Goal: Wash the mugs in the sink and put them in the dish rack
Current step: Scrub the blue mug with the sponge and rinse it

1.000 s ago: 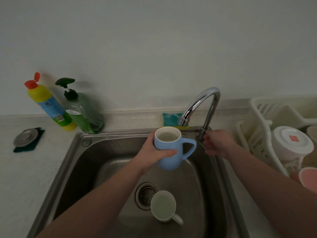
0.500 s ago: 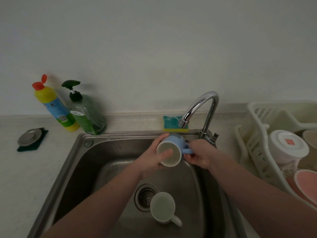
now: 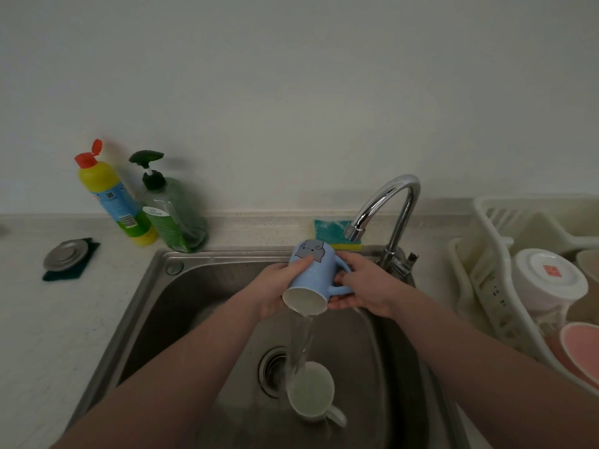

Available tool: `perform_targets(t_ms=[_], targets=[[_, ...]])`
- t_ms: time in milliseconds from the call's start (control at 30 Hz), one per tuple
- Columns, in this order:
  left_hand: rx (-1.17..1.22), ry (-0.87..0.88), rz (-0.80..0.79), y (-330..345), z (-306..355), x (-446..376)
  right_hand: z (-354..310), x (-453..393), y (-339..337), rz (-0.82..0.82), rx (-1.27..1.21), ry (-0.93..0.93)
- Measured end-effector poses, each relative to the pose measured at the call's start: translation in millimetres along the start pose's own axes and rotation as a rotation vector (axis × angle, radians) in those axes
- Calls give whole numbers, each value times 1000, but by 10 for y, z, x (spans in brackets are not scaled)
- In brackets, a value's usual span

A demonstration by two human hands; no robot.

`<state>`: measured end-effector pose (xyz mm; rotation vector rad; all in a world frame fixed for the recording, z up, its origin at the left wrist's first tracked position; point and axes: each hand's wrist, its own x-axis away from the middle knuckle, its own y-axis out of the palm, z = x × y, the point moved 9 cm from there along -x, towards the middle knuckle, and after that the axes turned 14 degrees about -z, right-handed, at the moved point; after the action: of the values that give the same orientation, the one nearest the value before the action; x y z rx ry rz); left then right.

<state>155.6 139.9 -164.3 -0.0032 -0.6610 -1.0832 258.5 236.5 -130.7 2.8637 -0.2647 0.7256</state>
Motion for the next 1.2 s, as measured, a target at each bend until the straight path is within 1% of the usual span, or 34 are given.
perform_targets(t_ms=[100, 200, 233, 333, 367, 500, 633, 800, 933, 1200], targets=[[-1, 8, 10, -31, 31, 17, -25, -43, -16, 12, 81, -7], [-31, 35, -25, -47, 87, 38, -90, -65, -41, 43, 353, -22], [-40, 50, -41, -49, 111, 52, -90, -70, -48, 44, 353, -17], [-88, 112, -74, -75, 175, 84, -67, -88, -25, 22, 221, -17], [-96, 143, -77, -83, 198, 98, -67, -102, -21, 30, 231, -19], [-162, 231, -63, -146, 305, 172, -108, -138, 7, 66, 342, -13], [-344, 293, -67, -247, 396, 264, -170, -157, 98, 38, 417, -19], [-518, 378, -34, -333, 469, 414, -319, -130, 241, 50, 624, -77], [-606, 401, 28, -457, 438, 474, -401, -137, 328, 80, 819, -119], [-736, 434, 82, -447, 484, 598, -427, -136, 396, 129, 935, -150]])
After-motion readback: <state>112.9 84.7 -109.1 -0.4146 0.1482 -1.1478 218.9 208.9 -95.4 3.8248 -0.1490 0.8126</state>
